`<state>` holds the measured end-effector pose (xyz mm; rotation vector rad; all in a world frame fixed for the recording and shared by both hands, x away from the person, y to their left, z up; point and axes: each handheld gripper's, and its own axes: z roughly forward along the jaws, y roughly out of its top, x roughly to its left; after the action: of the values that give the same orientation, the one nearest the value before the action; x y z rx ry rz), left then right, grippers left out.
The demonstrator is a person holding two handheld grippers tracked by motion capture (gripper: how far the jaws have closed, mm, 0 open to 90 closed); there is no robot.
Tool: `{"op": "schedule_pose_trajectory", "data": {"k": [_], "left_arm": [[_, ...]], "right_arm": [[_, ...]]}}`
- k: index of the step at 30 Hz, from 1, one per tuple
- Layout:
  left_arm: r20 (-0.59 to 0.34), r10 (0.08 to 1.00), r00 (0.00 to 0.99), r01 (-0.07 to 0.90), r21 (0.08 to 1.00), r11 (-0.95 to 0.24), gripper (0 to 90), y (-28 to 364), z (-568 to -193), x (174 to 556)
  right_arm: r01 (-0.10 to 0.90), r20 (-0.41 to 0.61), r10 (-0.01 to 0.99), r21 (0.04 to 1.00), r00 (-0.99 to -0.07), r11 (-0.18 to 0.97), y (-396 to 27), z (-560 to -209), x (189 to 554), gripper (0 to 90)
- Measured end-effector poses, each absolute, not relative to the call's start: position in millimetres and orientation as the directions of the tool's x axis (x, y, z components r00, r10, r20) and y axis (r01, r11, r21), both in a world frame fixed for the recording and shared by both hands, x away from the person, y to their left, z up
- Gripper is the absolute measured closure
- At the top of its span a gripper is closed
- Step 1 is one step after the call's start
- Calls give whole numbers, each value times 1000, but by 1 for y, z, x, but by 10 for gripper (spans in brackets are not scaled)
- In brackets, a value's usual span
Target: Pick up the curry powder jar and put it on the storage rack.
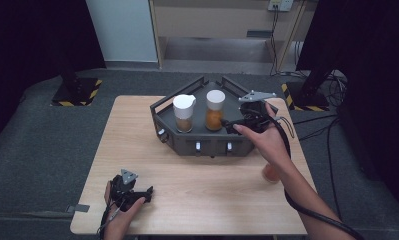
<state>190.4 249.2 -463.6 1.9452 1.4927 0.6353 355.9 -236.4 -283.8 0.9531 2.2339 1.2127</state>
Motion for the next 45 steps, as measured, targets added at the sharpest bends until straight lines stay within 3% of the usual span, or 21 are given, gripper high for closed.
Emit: {"op": "schedule_pose_trajectory", "data": {"k": [18,45], "left_arm": [[14,967,253,680,709,-188,0,249,-464,190],[19,969,246,679,710,-186,0,247,-464,188]], "right_arm": [[340,-84,716,838,-693,427,-256,-267,329,36],[355,-112,757,832,-644,425,-305,-262,296,32]]}}
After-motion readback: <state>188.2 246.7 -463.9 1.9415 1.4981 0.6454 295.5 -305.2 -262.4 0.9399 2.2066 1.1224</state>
